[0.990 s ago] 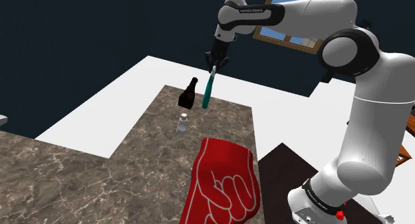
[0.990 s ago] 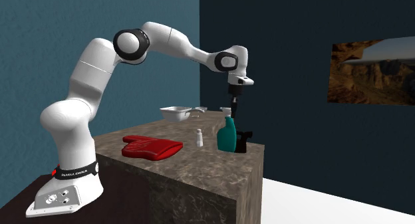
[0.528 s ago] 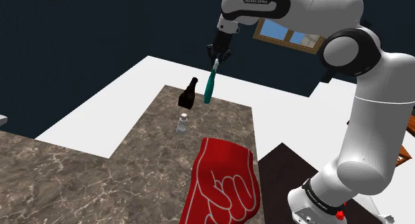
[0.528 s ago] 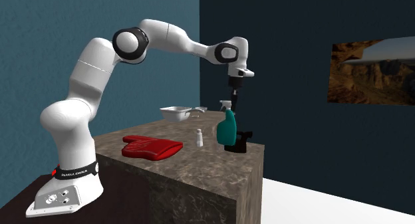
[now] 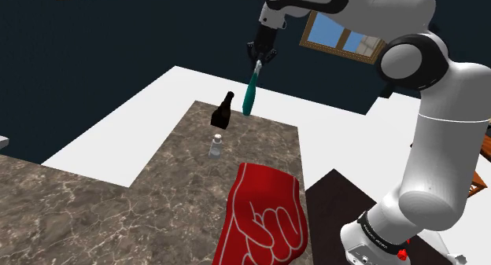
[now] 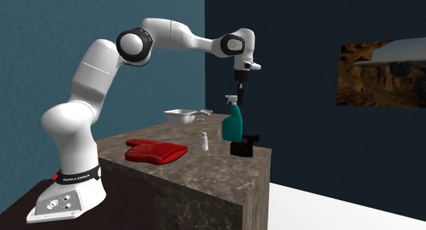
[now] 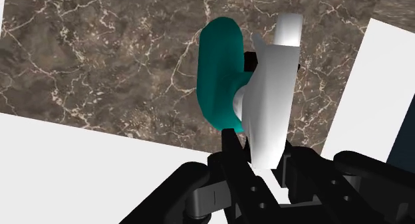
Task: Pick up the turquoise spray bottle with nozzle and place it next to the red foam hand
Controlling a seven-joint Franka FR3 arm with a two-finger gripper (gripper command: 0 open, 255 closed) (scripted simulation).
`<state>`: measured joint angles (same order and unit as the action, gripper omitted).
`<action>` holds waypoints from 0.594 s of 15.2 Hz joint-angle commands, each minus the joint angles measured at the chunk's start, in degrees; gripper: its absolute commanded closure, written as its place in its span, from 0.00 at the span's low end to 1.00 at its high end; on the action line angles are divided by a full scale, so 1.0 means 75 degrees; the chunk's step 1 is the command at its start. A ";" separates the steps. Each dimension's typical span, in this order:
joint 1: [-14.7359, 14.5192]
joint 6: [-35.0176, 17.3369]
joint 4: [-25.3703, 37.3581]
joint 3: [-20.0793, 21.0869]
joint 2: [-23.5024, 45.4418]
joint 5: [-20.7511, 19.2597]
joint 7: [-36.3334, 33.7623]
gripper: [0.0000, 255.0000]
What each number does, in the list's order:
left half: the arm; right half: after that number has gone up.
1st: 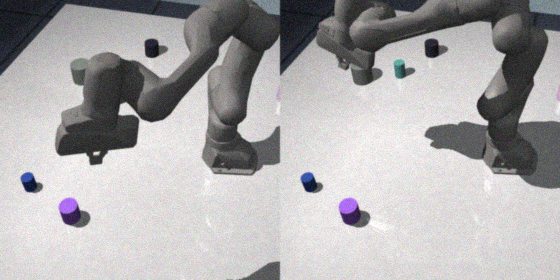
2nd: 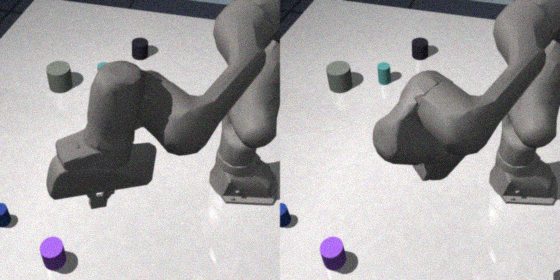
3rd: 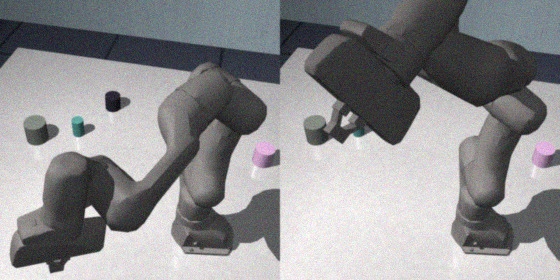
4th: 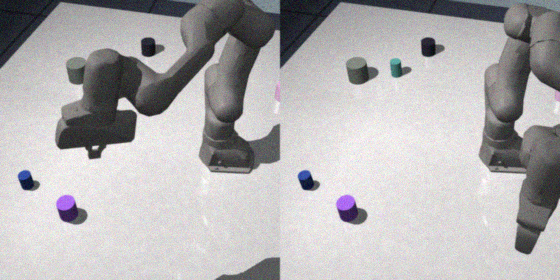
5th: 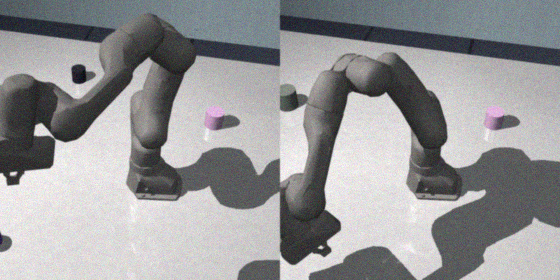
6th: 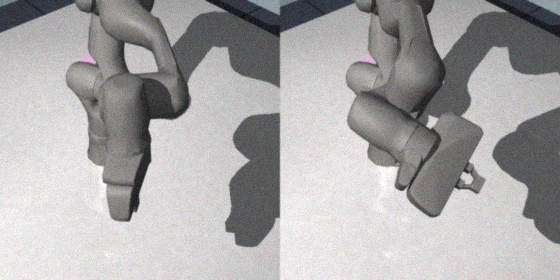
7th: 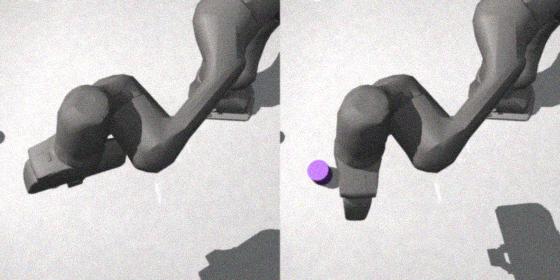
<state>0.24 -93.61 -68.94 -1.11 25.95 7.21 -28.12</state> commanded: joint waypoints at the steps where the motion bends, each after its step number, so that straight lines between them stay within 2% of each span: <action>1: 0.0010 0.0277 0.0358 0.0001 0.0082 -0.0001 -0.0025 1.00; 4: 0.0021 0.0619 0.0804 0.0004 0.0184 0.0000 -0.0062 1.00; 9: -0.0464 0.0381 -0.0419 0.0174 -0.0876 -0.0064 -0.0676 1.00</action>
<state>-2.50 -90.65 -70.46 -0.09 21.02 6.82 -32.13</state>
